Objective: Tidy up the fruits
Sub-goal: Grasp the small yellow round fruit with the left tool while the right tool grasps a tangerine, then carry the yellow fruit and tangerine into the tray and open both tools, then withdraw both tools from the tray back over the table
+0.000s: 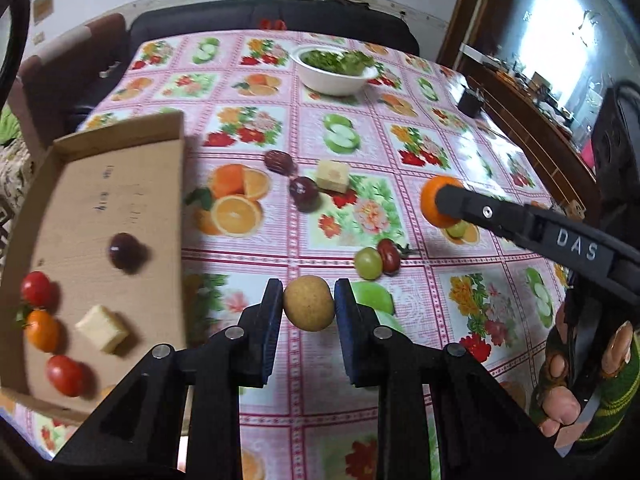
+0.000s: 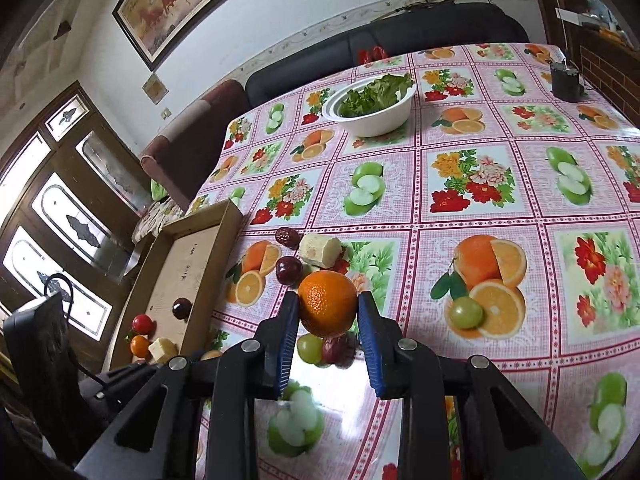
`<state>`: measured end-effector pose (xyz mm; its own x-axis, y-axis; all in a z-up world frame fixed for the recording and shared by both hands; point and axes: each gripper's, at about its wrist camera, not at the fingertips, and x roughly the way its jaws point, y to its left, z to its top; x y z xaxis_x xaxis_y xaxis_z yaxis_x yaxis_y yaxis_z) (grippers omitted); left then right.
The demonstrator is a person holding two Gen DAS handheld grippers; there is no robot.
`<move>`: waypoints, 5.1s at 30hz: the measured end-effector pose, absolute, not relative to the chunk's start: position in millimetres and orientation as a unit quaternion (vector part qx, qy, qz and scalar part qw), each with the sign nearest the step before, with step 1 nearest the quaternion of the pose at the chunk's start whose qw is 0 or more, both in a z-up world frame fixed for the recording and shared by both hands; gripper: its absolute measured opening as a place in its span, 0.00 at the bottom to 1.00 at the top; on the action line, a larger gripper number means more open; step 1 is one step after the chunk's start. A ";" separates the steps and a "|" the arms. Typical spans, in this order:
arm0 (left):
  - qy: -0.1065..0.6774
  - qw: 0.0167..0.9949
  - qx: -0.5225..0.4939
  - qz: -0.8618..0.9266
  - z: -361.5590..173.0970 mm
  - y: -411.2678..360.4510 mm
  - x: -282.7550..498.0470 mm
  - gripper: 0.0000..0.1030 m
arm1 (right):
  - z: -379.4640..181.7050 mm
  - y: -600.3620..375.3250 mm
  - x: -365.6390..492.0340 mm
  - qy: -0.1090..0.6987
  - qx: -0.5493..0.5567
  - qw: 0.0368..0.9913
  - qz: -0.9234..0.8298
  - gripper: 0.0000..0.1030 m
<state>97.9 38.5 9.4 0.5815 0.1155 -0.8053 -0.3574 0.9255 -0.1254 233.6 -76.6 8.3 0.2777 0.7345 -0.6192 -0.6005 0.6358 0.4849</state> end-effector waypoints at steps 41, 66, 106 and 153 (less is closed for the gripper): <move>0.403 0.878 -0.155 0.207 33.6 96.3 50.4 0.23 | 28.4 -24.9 178.8 0.417 0.027 0.786 0.455 0.29; 0.399 0.864 -0.178 0.252 28.9 146.1 38.1 0.23 | 26.8 8.9 167.5 0.417 -0.001 0.777 0.472 0.29; 0.470 0.771 -0.221 0.369 -24.1 274.5 64.7 0.24 | -2.5 199.9 157.0 0.433 -0.123 0.718 0.531 0.29; 0.276 0.896 -0.159 0.308 73.6 92.0 2.3 0.58 | 72.2 -47.2 120.7 0.222 -0.064 0.890 0.393 0.65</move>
